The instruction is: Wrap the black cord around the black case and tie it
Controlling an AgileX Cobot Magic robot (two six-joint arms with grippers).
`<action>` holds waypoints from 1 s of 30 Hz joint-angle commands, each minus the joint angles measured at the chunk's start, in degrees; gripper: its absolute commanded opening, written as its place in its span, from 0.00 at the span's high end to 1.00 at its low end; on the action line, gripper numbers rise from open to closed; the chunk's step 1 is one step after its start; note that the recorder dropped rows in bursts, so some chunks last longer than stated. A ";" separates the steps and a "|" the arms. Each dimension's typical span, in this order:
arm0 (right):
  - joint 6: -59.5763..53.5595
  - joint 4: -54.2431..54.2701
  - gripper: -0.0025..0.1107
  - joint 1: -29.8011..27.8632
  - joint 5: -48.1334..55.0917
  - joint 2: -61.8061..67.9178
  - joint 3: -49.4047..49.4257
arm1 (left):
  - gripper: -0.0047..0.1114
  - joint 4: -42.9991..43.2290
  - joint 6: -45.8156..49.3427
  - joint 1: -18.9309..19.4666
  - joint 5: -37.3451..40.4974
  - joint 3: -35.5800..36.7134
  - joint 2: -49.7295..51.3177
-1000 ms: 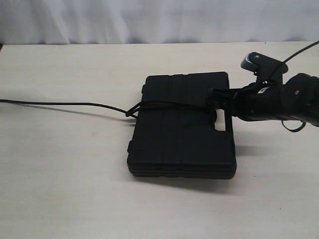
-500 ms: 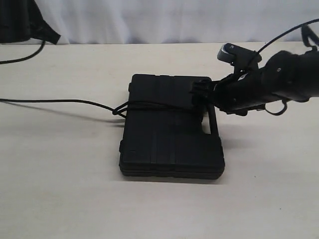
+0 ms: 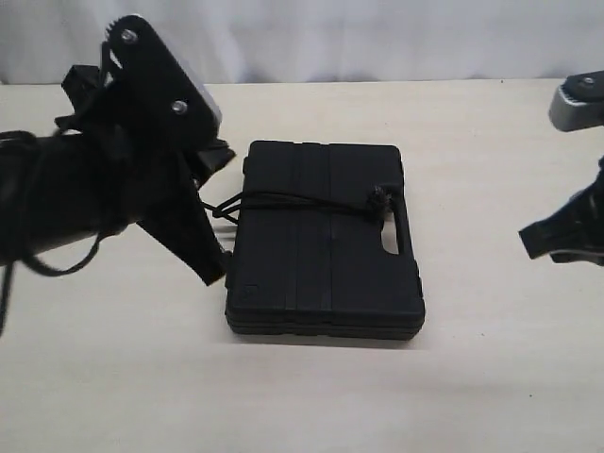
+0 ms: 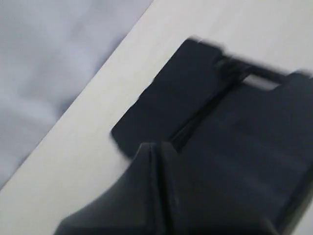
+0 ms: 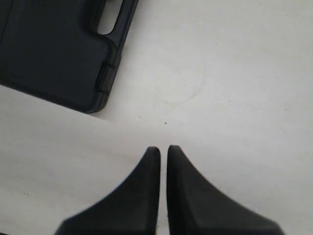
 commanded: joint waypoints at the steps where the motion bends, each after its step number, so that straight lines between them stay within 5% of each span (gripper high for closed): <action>1: 0.00 0.08 0.94 -0.11 2.05 -7.25 3.72 | 0.96 0.31 -7.86 1.70 15.10 0.84 -7.75; 5: 0.00 0.42 0.94 -0.11 4.89 -12.00 6.28 | 0.96 1.17 -14.52 4.22 35.48 0.84 -10.18; 8: 0.00 0.42 0.94 -0.11 6.34 -14.72 7.46 | 0.96 13.81 -26.33 7.67 53.10 -0.07 -8.73; 11: 0.00 0.69 0.94 -0.11 8.03 -16.71 7.70 | 0.96 39.24 -54.02 11.85 55.95 -2.19 -5.93; 15: 0.00 4.04 0.94 -0.11 8.23 -18.79 7.70 | 0.96 90.90 -105.91 17.38 51.29 -4.93 -2.49; 18: -0.45 6.11 0.94 -0.11 6.79 -20.52 7.73 | 0.96 111.67 -135.43 19.86 50.25 -4.94 -3.64; 22: 0.00 5.88 0.94 -0.11 3.34 -24.88 7.85 | 0.96 113.94 -139.70 19.86 45.95 -0.50 -12.34; 30: -8.03 5.63 0.94 -0.11 -13.99 -40.92 16.06 | 0.96 111.52 -139.45 19.86 31.33 14.15 -46.44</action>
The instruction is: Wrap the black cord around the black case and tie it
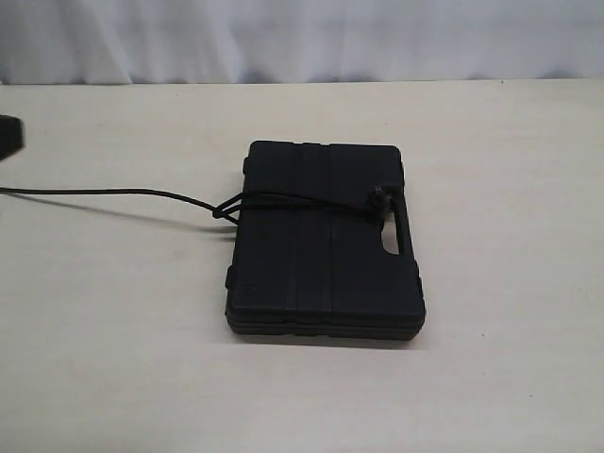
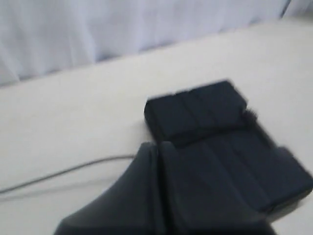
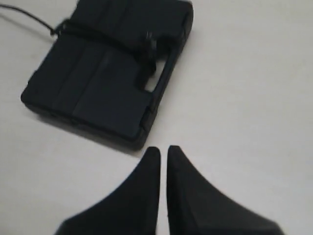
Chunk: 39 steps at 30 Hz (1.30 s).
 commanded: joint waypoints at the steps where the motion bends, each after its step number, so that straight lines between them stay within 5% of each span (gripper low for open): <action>1: -5.75 -0.37 0.94 -0.11 -12.34 -10.46 6.75 | 0.96 -0.11 -0.42 -0.07 -11.19 8.90 -18.08; 7: -5.54 0.36 0.94 -0.11 -39.19 -19.17 23.14 | 0.96 20.63 4.06 0.18 -32.48 22.60 -26.17; 15: -5.54 0.68 0.94 0.59 -44.82 -21.94 35.61 | 0.96 25.91 4.06 0.18 -28.30 26.38 -26.17; 24: -5.54 0.82 0.94 1.96 -41.26 -22.53 37.46 | 0.96 25.91 4.06 0.19 -29.42 28.19 -26.49; 29: -5.54 0.82 0.94 1.85 -41.26 -29.61 37.46 | 0.96 18.84 4.06 0.19 -31.47 32.82 -26.86; 34: -5.54 -3.11 0.94 0.85 -45.36 -31.24 37.46 | 0.96 -1.81 4.06 1.43 -13.59 32.82 -32.88; 39: -5.54 -3.83 0.94 -4.10 -46.37 -31.24 37.46 | 0.96 -4.84 4.06 5.35 -6.13 32.82 -38.06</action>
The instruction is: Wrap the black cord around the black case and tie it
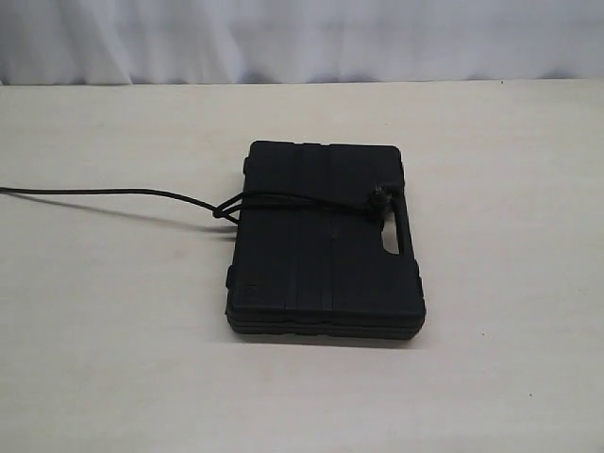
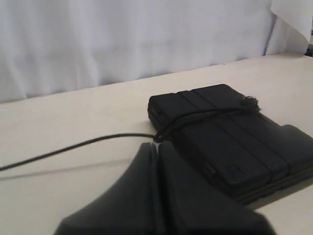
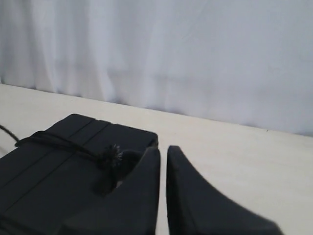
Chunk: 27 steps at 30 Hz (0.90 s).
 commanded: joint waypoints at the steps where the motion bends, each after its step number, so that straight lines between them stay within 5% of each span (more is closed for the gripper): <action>1: -0.22 -1.09 0.94 -4.99 -1.69 -0.28 0.18 | 0.96 -3.52 -0.04 4.15 4.93 0.13 -2.06; 14: -0.22 -1.09 0.94 -14.67 -1.46 -0.28 0.18 | 0.96 -3.35 -0.04 15.14 5.53 0.13 -2.06; 27: -0.22 -1.09 0.94 -14.39 -1.46 -0.28 0.18 | 0.96 -0.35 -0.04 15.30 5.53 0.13 -2.06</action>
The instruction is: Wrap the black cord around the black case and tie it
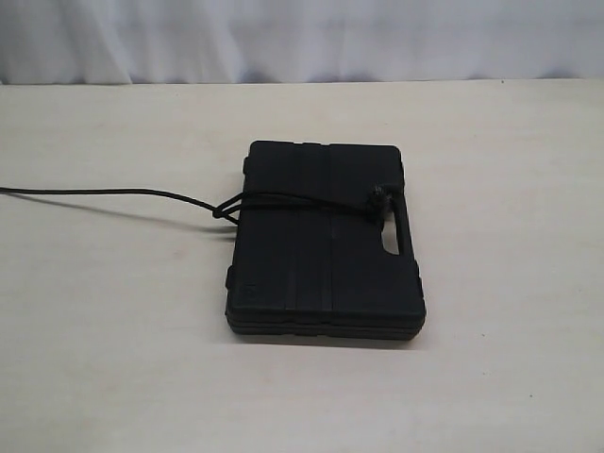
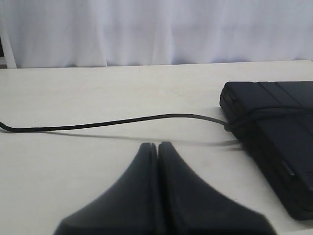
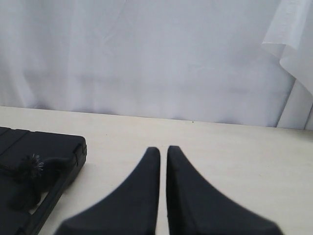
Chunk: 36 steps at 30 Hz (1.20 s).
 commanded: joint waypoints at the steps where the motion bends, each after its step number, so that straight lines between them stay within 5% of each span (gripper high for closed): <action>1: -0.22 -0.42 0.94 -0.06 -0.61 -0.28 0.18 | 0.96 1.38 -0.04 0.25 -0.26 0.13 -0.17; 36: -0.22 0.72 0.94 -0.06 -0.61 -0.28 0.18 | 0.96 1.38 -0.04 0.25 -0.26 0.13 -0.17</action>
